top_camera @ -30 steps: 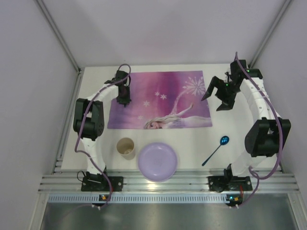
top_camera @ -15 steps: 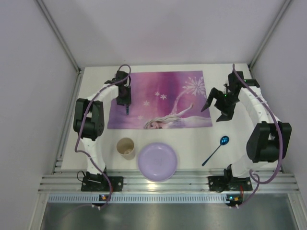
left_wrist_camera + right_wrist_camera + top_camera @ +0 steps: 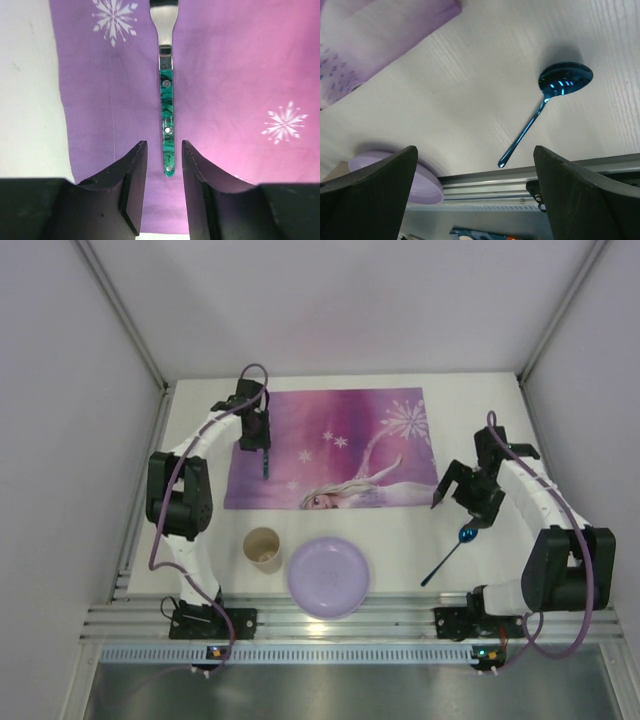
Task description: Set the dinner table for one person
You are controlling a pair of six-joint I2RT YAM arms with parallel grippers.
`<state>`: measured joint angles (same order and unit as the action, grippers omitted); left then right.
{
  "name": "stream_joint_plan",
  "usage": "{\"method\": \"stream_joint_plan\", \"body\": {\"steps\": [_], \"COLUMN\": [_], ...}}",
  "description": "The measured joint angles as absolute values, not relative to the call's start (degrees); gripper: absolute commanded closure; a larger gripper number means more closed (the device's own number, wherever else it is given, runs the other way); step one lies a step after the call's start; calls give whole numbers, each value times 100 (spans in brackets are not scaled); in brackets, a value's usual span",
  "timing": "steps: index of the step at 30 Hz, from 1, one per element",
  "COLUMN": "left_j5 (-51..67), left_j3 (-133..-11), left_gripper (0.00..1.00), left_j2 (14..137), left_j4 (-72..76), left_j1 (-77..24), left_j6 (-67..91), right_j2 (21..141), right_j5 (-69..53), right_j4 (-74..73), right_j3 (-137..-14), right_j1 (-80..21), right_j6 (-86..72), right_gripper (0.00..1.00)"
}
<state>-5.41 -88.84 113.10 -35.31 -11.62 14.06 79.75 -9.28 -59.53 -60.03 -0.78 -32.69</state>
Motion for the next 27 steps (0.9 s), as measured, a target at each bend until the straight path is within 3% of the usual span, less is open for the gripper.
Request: {"method": "stream_joint_plan", "body": {"steps": [11, 17, 20, 21, 24, 27], "left_j5": [-263, -172, -115, -104, -86, -84], "left_j3": [-8899, -8761, -8750, -8748, -8742, -8696], "left_gripper": [64, 65, 65, 65, 65, 65], "left_j2": [10584, 10372, 10366, 10366, 10366, 10363], "left_j4": [-3597, -3603, -3603, -3601, -3601, -3599], "left_j1": [-1162, -1162, -1162, -1162, -1162, -1162], "left_j6": [1518, 1544, 1564, 1575, 1599, 1614], "right_j2": [7802, 7708, 7734, 7767, 7874, 7944], "right_j5": [-64, 36, 110, 150, 259, 305], "right_j4": [-5612, -5155, -5017, -4967, -4718, -4735], "right_j3": [-5015, -4215, -3975, -3964, -3942, -3966], "right_j1": [102, 102, 102, 104, 104, 106], "right_j6": [-3793, -4012, -4069, -4091, -4121, -4117], "right_gripper": [4, 26, 44, 55, 71, 74]}}
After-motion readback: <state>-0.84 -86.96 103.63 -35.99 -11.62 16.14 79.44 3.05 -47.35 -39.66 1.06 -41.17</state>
